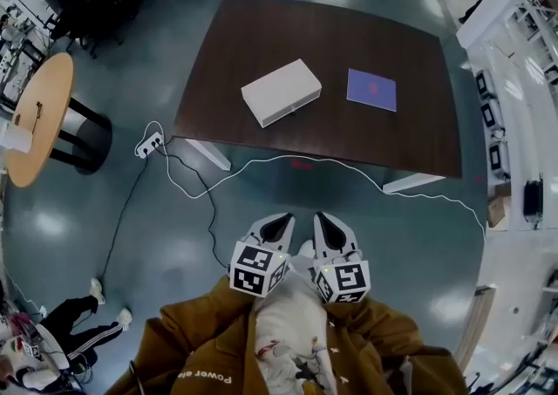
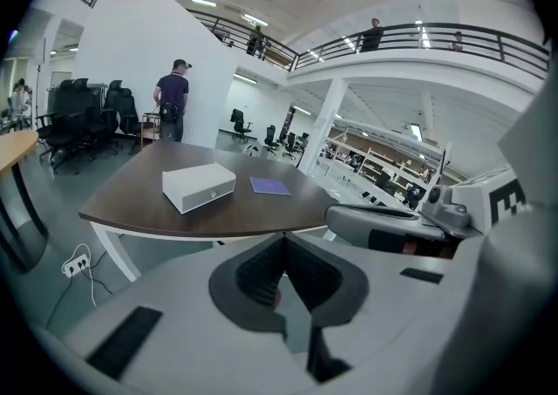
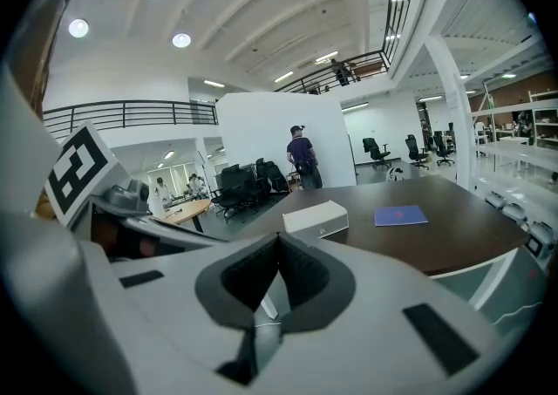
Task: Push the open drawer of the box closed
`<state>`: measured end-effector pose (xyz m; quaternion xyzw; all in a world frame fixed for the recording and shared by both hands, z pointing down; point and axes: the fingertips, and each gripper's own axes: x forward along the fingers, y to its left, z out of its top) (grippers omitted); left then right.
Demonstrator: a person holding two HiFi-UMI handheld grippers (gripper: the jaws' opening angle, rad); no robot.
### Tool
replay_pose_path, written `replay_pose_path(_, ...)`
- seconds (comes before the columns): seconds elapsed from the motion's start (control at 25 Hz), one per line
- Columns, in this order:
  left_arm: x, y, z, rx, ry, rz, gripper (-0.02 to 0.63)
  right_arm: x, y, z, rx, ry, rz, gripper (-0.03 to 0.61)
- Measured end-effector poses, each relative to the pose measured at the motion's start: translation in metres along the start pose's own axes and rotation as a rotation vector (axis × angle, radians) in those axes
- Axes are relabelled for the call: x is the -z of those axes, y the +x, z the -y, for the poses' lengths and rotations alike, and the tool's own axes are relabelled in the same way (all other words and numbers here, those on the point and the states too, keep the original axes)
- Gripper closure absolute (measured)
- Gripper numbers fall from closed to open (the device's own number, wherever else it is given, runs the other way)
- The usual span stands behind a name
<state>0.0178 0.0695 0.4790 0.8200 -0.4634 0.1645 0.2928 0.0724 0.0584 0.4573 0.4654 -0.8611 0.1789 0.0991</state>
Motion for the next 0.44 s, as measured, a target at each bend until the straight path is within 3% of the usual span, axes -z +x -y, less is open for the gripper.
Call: replay_pose_path(0.44,0.018,0.002,0.025,-0.005,0.006,0.013,0.609,0.019,-0.023,0.007,-0.020,-0.007,0.001,0.572)
